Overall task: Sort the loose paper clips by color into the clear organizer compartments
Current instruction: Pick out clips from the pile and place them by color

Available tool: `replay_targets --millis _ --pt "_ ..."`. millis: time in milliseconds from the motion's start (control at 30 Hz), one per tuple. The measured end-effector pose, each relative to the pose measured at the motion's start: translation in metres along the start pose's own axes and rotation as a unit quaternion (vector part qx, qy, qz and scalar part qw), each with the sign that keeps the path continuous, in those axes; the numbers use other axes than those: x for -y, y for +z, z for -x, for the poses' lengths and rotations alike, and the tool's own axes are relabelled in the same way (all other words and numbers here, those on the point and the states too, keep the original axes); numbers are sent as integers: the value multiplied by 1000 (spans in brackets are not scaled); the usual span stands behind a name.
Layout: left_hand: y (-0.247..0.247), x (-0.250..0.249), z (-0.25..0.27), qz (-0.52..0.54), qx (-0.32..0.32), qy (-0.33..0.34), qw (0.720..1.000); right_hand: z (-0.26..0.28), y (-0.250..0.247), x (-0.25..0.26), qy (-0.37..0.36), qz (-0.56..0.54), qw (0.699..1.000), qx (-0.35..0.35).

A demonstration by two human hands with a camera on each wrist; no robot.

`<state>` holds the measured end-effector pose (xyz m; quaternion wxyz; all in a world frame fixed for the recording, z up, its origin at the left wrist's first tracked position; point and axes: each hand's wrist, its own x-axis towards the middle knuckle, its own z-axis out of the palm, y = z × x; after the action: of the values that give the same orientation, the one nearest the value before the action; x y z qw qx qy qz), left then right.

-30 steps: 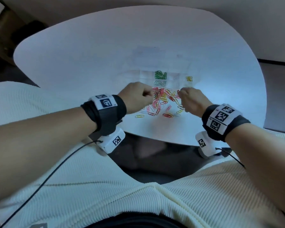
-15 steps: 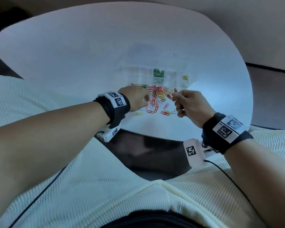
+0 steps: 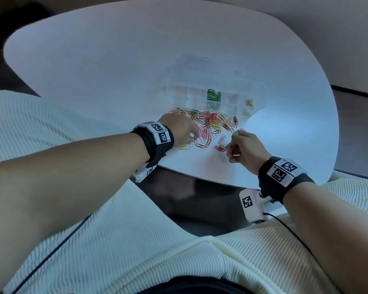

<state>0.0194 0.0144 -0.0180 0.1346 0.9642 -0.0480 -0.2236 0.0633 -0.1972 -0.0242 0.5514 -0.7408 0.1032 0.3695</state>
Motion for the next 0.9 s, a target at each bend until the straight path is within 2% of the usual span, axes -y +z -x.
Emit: replay_targets --millis 67,133,200,267,333,433,567,667,733,767,867,900 --pt "0 2 -1 13 -3 -4 1000 -4 2 0 0 -7 1000 2" --pt "0 3 -1 19 -6 -5 1000 -9 4 1 -33 78 996 -17" --pt "2 3 -1 13 0 -4 1000 -14 3 -1 -94 253 961 -59" --pt "4 2 -2 -3 8 -4 1000 -18 4 -5 -127 360 921 -84" --pt "6 1 -4 -19 13 -3 1000 -20 9 -6 -137 399 902 -96" --pt "5 -1 -5 -31 19 -15 999 -28 22 -4 -134 414 894 -104" --pt "6 -1 -3 24 3 -47 999 -36 39 -1 -117 443 883 -100" --pt "2 -2 -7 66 -22 -58 996 -34 39 -1 -111 449 881 -97" --pt "-3 -3 -10 73 6 -55 996 -34 36 -1 -111 450 880 -103" --pt "-6 -5 -10 107 15 -76 991 -33 33 1 -113 436 887 -105" --pt "-11 -4 -12 197 5 -104 975 -31 28 11 -113 297 942 -105" --pt "-11 -4 -13 185 8 -92 978 -30 27 15 -104 227 963 -100"
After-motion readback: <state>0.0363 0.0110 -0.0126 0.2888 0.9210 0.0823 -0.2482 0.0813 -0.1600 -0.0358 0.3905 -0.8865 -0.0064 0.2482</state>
